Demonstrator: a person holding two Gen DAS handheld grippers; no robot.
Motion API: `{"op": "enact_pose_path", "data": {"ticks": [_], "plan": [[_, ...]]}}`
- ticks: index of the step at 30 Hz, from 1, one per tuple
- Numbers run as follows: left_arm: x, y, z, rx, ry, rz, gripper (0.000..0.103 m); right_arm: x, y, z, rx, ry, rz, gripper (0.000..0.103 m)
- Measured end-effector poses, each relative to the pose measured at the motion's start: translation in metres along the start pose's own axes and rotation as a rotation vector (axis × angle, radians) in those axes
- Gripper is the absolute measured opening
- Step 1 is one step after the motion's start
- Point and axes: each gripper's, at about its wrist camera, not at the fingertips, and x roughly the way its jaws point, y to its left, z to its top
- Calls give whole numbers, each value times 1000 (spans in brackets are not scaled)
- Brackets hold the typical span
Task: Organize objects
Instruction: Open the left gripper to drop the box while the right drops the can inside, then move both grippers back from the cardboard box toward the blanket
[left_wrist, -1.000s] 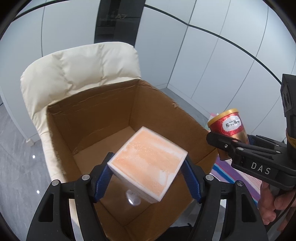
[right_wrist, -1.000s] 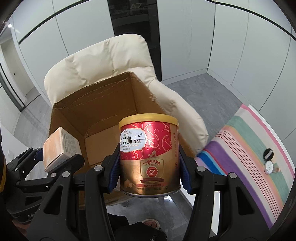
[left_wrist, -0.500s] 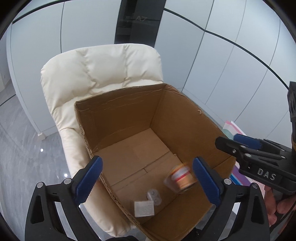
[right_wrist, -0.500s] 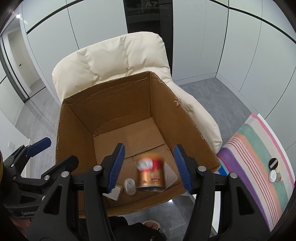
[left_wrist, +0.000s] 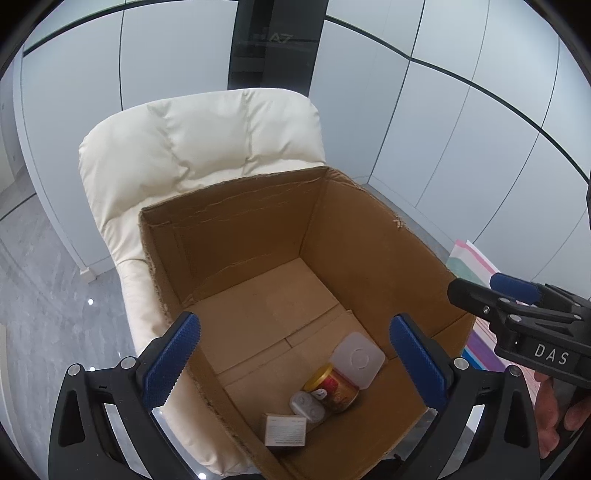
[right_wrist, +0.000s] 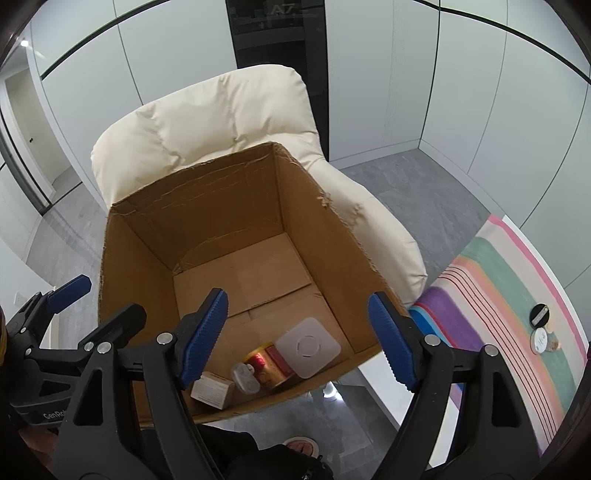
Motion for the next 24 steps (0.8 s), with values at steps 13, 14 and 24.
{"op": "enact_pose_path", "data": {"ticks": [13,14,24], "plan": [[8,-32,6,27,-6,-19,103,-13,-42,-11,53,-8,-43,92],[8,-35,6,33,-7,-20,103,-14,-45,-12,57,-8,-48,92],[16,-68,6,71,11,-56,103,-29,-83,-22,110,-28,-105,101]]}}
